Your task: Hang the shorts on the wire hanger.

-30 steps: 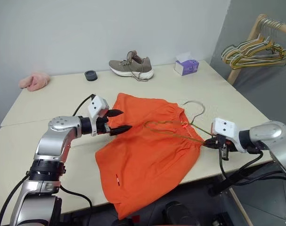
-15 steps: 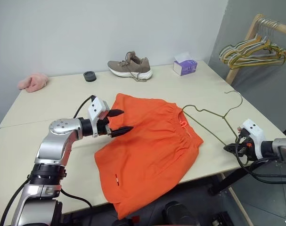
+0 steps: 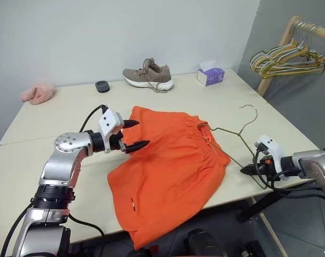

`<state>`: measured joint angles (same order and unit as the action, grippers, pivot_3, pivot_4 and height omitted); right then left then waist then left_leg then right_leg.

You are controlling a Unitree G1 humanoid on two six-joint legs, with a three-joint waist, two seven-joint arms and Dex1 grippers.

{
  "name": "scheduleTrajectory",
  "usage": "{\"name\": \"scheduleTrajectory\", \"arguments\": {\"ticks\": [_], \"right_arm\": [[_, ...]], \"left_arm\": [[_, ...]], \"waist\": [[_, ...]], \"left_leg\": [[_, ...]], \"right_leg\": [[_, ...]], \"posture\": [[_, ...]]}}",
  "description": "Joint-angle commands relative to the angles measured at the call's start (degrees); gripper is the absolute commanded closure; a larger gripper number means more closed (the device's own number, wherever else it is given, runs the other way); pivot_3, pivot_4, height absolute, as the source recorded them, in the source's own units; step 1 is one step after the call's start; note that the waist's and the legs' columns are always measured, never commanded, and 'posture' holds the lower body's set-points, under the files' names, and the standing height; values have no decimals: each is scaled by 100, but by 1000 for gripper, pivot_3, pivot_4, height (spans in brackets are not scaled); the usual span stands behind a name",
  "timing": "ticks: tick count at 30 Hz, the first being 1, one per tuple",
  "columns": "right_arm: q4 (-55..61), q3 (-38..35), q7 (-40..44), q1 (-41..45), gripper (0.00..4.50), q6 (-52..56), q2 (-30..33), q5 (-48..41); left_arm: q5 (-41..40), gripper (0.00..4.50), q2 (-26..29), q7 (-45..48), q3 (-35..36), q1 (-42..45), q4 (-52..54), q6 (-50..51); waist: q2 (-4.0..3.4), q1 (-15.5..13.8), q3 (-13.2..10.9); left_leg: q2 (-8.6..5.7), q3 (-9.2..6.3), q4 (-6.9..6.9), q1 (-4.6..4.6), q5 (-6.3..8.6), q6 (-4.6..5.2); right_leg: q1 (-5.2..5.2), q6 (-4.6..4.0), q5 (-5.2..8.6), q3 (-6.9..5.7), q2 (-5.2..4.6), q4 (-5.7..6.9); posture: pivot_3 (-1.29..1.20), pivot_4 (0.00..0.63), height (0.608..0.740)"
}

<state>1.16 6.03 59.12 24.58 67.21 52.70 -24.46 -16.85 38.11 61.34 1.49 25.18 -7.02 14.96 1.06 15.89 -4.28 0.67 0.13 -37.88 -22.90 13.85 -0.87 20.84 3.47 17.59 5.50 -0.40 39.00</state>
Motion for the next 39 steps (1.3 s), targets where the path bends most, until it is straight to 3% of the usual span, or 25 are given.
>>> {"name": "scheduleTrajectory", "arguments": {"ticks": [1, 7, 13, 20, 29, 33, 39], "right_arm": [[-352, 227, 95, 345, 4500, 265, -13, -65], [-1322, 467, -39, 959, 4500, 523, -333, 57], [-2414, 228, -375, 1822, 4500, 801, -1017, 17], [-2804, -180, -1006, 2084, 4500, 874, -1672, 57], [-1103, 299, -755, 1787, 4500, -487, -1427, 274], [-150, 832, -807, 1488, 4500, -1351, -1230, 804], [378, 1514, -714, 1217, 4500, -2708, -836, 1729]], "left_arm": [[-141, 60, 130, 51, 135, -45, 256, 73], [-126, 60, 153, 12, 132, -142, 354, 67], [-134, 60, 167, -46, 141, -306, 555, 93], [-152, 60, 106, -134, 116, -323, 623, 106], [-244, 60, 41, -380, 282, -183, 439, 208], [-392, 60, 66, -332, 345, 158, 338, 409], [-199, 60, 469, 277, 160, 742, 53, 7]], "waist": [[0, -10, 0], [1, -51, 1], [0, -67, 0], [1, -183, 1], [-1, -190, 0], [1, -190, 4], [7, -174, 10]], "left_leg": [[0, -1, 0, -1, 0, 0], [-3, 0, -3, -2, 0, 0], [-1, -2, -2, 0, 0, 0], [-1, -6, 0, -6, 0, 0], [-1, -3, 1, -8, 0, 0], [0, -8, 1, -12, 0, 0], [-3, -4, -2, -30, 0, -1]], "right_leg": [[0, 0, 0, 0, 0, 0], [0, 0, -1, 0, -2, 0], [1, -3, -4, 0, 0, 3], [2, -26, -17, -2, -2, 3], [6, -17, -13, -6, -2, 3], [10, -1, -4, -7, -2, 3], [33, -1, -10, -9, -4, 4]], "posture": [[-225, 23, 740], [-225, 23, 740], [-186, 25, 740], [-175, 25, 740], [-185, 25, 740], [-196, 8, 740], [-197, 0, 740]]}}
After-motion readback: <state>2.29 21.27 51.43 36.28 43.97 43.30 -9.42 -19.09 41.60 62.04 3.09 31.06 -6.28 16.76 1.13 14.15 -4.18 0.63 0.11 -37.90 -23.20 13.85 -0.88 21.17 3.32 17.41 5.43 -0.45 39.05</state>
